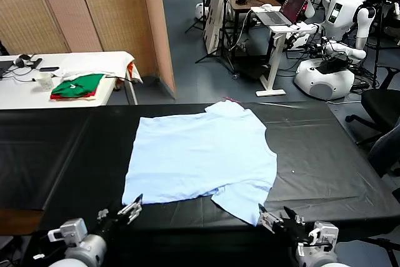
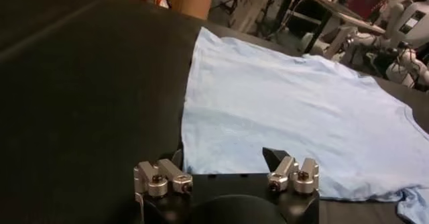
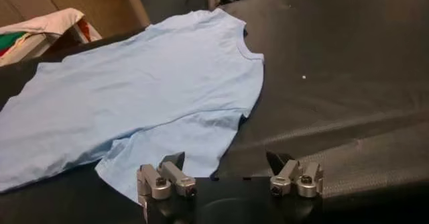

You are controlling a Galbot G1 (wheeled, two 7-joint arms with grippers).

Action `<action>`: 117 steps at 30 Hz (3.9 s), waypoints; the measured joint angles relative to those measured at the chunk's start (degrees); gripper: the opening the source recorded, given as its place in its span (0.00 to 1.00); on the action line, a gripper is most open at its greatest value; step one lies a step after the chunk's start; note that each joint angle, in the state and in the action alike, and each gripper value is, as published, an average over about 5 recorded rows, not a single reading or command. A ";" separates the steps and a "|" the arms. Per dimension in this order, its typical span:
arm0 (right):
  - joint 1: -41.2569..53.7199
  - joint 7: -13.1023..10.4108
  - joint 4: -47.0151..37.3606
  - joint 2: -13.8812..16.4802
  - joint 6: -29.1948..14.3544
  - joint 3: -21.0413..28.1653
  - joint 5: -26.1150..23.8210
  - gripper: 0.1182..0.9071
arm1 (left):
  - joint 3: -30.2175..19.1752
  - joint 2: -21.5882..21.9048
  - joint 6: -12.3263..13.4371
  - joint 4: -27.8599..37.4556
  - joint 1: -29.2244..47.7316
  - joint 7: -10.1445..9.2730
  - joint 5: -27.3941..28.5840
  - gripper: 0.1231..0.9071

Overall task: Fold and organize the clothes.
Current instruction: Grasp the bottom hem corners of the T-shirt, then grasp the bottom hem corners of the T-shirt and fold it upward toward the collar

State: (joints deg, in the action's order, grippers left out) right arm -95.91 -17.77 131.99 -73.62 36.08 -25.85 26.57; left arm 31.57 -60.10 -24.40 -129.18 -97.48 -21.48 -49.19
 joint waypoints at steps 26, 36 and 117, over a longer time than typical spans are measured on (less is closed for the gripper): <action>0.78 -0.86 -3.39 -1.63 -1.56 3.55 -2.09 0.05 | 0.10 -1.11 -0.24 4.15 -0.64 0.20 1.70 0.36; -3.81 -2.82 3.17 -0.33 1.52 1.45 -4.32 0.03 | -0.39 -1.05 -0.44 2.38 -1.86 0.04 3.28 0.03; 19.76 9.81 -14.37 10.90 -6.80 2.92 -3.75 0.99 | -8.07 -3.40 6.59 18.76 20.97 2.75 20.75 0.76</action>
State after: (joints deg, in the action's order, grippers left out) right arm -76.14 -7.96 117.62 -62.71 29.28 -22.93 22.82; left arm 23.51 -63.50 -17.81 -110.42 -76.50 -18.73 -28.44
